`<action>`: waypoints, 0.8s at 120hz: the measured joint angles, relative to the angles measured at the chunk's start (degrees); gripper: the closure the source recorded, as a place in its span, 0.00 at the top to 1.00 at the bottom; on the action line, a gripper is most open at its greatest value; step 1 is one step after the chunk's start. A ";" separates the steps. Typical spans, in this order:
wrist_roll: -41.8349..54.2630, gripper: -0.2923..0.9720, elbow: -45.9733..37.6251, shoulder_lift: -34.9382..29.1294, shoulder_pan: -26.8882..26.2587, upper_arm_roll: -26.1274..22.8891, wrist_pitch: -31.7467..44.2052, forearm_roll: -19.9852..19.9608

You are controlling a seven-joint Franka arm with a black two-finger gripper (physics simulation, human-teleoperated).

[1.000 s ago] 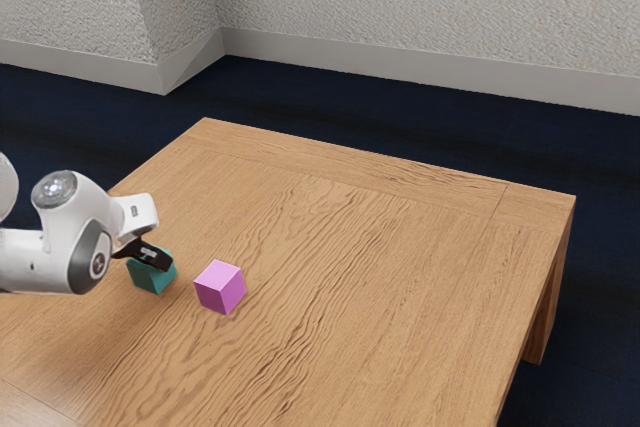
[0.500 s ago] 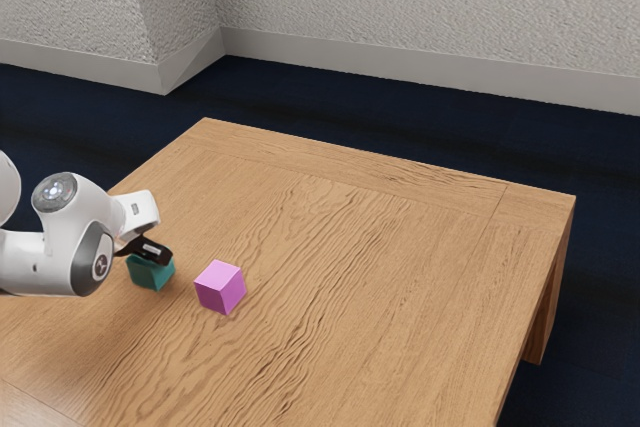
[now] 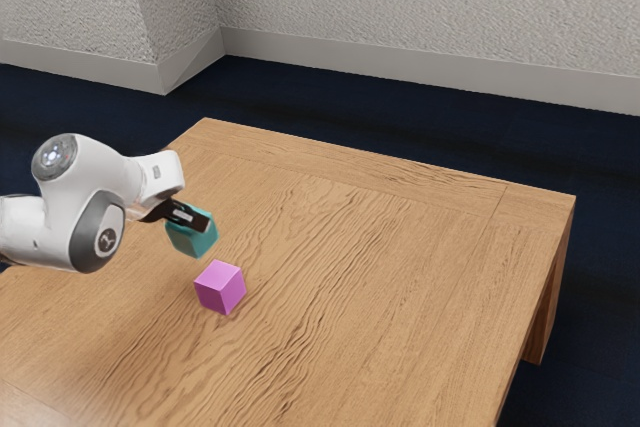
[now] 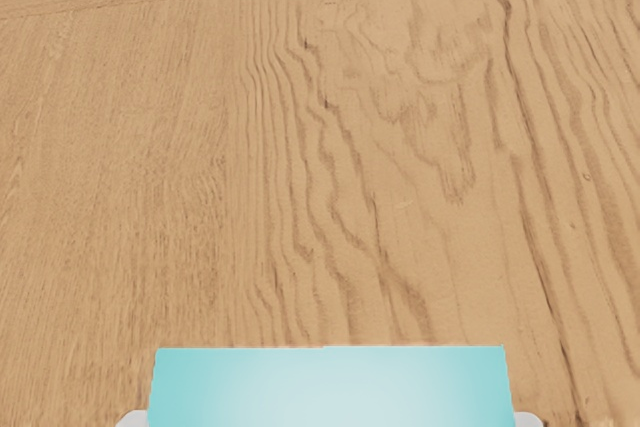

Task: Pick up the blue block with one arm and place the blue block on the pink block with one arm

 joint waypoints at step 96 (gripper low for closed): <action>-8.10 0.69 -0.80 -1.38 -2.48 -2.32 -6.08 0.47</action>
